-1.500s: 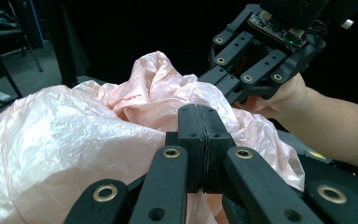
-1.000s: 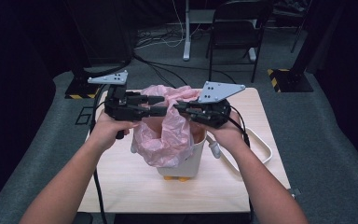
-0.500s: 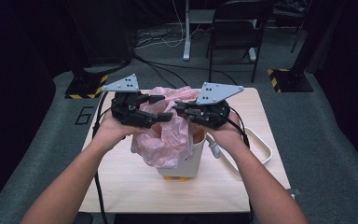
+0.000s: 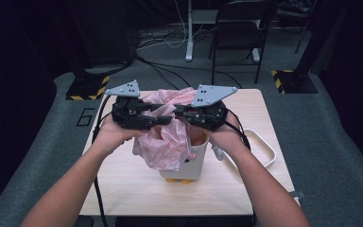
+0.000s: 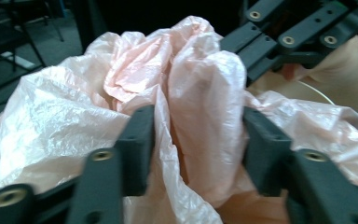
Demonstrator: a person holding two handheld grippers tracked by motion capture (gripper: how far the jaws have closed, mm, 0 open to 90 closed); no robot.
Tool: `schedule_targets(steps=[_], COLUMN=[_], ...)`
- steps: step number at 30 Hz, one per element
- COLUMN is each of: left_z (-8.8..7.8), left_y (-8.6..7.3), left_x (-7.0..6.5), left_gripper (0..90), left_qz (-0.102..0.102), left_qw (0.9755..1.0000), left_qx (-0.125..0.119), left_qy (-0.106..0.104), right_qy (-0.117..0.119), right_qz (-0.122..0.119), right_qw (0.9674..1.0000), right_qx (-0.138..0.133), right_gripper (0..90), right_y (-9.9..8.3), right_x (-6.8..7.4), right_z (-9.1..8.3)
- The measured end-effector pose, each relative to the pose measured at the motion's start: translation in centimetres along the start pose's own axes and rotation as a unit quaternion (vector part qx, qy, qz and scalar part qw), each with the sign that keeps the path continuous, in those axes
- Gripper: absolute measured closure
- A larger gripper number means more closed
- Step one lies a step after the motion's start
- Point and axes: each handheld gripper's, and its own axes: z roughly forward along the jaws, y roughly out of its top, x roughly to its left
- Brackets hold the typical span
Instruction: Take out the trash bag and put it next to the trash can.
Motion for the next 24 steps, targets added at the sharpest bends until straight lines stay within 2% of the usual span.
schedule_targets(steps=[5,9,16,20,24], left_z=[0.1,0.0,-0.4,-0.9,-1.6], left_y=[0.0,-0.1,0.1,0.3,0.8], left_x=[-0.2,-0.3,-0.4,-0.4,-0.5], left_gripper=[74.1,83.8,87.3,87.8,88.0], left_qz=[0.012,0.021,0.027,0.03,0.033], left_qw=[0.9999,0.9998,0.9995,0.9992,0.9987], left_qx=[0.001,0.0,-0.011,-0.02,-0.031], left_qy=[-0.005,-0.001,0.007,0.014,0.022], right_qy=[-0.002,-0.002,-0.006,-0.016,-0.016], right_qz=[0.004,0.013,0.029,0.039,0.047], right_qw=[1.0,0.9999,0.9994,0.9987,0.9981], right_qx=[-0.001,-0.009,-0.018,-0.028,-0.037], right_gripper=[86.1,80.2,68.5,62.1,58.6], right_y=[-0.1,-0.2,-0.5,-0.5,-0.6], right_x=[-0.1,-0.1,0.1,0.4,0.6], right_z=[0.0,-0.2,-0.8,-1.7,-2.7])
